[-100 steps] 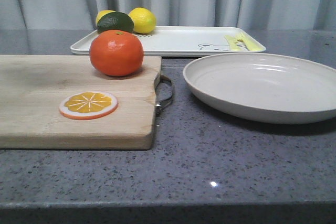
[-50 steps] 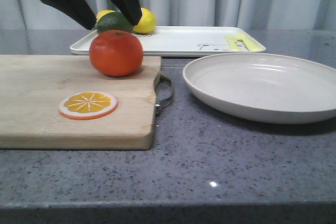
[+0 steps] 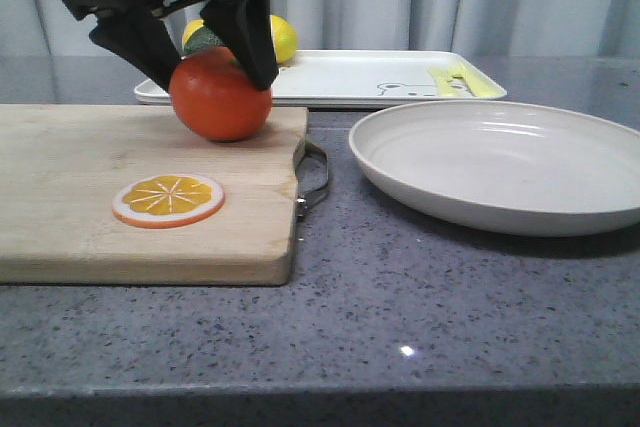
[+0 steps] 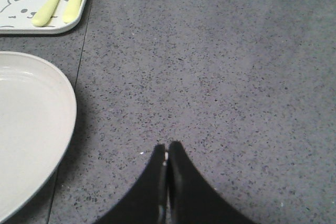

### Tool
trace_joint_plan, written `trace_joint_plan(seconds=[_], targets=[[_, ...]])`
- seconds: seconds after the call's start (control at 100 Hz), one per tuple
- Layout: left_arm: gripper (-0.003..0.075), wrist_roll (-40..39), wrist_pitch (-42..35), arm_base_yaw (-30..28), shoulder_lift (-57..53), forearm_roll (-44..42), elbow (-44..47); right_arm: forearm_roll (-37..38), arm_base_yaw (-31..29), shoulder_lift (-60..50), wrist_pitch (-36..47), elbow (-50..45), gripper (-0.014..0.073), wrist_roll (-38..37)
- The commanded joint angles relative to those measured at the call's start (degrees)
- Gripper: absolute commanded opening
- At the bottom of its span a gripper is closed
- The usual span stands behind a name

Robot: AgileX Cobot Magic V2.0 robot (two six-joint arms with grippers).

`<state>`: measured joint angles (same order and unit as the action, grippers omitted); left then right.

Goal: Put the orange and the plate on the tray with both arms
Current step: 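Lower the left gripper over the orange and close on it, then lift the orange with the left gripper and lower it onto the plate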

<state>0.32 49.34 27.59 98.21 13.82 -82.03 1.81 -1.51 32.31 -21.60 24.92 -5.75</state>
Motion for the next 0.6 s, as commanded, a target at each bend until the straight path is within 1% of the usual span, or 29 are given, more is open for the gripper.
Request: trace_joint_plan(seconds=[0.0, 0.12, 0.3, 0.37, 0.41, 0.5, 0.59], targets=[[0.0528, 0.23, -1.32, 0.46, -2.21, 1.18, -1.91, 0.34, -0.22, 0.41, 4.17, 2.11, -0.0066, 0.19], [0.0471, 0.23, -1.32, 0.46, -2.21, 1.56, -1.91, 0.34, -0.22, 0.41, 4.17, 2.11, -0.0066, 0.19], [0.0333, 0.23, -1.42, 0.46, -2.21, 1.90, -2.30, 0.34, -0.22, 0.41, 4.17, 2.11, -0.0066, 0.19], [0.0293, 0.23, -1.42, 0.46, -2.31, 2.27, -3.09, 0.34, -0.22, 0.41, 4.12, 2.11, -0.0066, 0.19], [0.0279, 0.23, -1.32, 0.46, -2.31, 2.93, -3.83, 0.34, -0.22, 0.41, 4.05, 2.11, -0.0066, 0.19], [0.0278, 0.69, -0.46, 0.46, -2.31, 5.25, -5.71, 0.34, -0.22, 0.41, 3.98, 2.11, -0.0066, 0.19], [0.0278, 3.04, 0.42, 0.72, -2.20, 10.77, -7.52, 0.34, -0.22, 0.41, 3.92, 2.11, -0.0066, 0.19]])
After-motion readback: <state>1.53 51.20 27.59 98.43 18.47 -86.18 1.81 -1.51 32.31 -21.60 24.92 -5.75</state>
